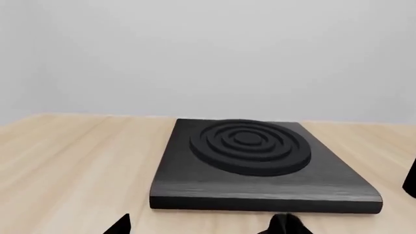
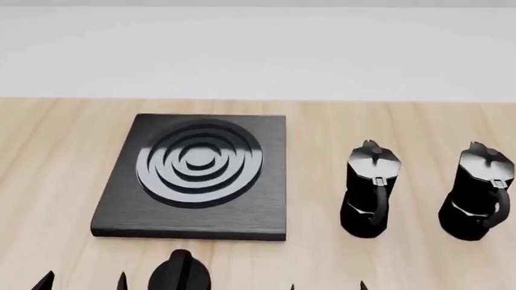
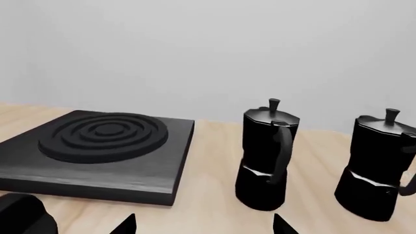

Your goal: Put the right moka pot on the stove.

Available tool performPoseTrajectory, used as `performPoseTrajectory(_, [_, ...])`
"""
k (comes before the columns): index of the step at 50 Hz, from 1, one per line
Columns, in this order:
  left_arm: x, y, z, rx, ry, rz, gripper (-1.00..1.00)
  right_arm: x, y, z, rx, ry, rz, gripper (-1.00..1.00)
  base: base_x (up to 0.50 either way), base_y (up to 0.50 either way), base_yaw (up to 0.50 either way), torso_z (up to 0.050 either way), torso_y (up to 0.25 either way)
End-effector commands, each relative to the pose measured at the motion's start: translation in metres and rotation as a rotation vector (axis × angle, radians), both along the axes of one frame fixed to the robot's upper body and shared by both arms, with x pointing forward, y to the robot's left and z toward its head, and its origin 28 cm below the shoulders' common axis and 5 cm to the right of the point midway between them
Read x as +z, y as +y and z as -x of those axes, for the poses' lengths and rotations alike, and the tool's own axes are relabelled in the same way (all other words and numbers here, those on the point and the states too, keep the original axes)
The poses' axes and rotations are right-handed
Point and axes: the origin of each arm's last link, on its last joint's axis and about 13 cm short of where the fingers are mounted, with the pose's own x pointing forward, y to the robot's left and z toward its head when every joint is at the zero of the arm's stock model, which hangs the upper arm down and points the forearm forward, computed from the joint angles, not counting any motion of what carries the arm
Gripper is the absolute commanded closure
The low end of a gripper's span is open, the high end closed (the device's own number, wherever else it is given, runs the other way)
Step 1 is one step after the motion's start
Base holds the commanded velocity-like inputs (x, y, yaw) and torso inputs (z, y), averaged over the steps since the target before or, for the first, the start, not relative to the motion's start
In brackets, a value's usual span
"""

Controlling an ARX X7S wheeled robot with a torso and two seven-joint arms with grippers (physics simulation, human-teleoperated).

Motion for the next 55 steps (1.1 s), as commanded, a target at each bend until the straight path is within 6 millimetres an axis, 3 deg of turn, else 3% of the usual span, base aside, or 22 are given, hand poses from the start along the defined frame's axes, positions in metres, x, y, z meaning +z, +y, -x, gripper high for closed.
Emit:
performPoseTrajectory(1, [0.0, 0.0, 0.0, 0.001, -0.001, 0.0, -1.0, -0.001, 0.0, -0.001, 0.001, 0.003, 0.0, -1.0, 0.16, 0.02, 0.0, 0.0, 0.0])
performPoseTrajectory(29, [0.0, 0.0, 0.0, 0.0, 0.0, -0.001, -1.0, -0.003, 0.0, -0.002, 0.0, 0.006, 0.003, -1.0, 0.15, 0.0, 0.0, 0.0, 0.0])
performPoseTrajectory(38, [0.004, 0.0, -0.004, -0.019, 0.035, 0.0, -1.0, 0.006, -0.001, -0.001, 0.009, -0.007, 0.002, -1.0, 0.08, 0.0, 0.0, 0.0, 0.0])
performPoseTrajectory(55, [0.073, -0.002, 0.026, -0.04, -0.006, -0.068, -1.0, 0.059, -0.006, 0.008, 0.04, -0.061, -0.026, -1.0, 0.0, 0.0, 0.0, 0.0, 0.0])
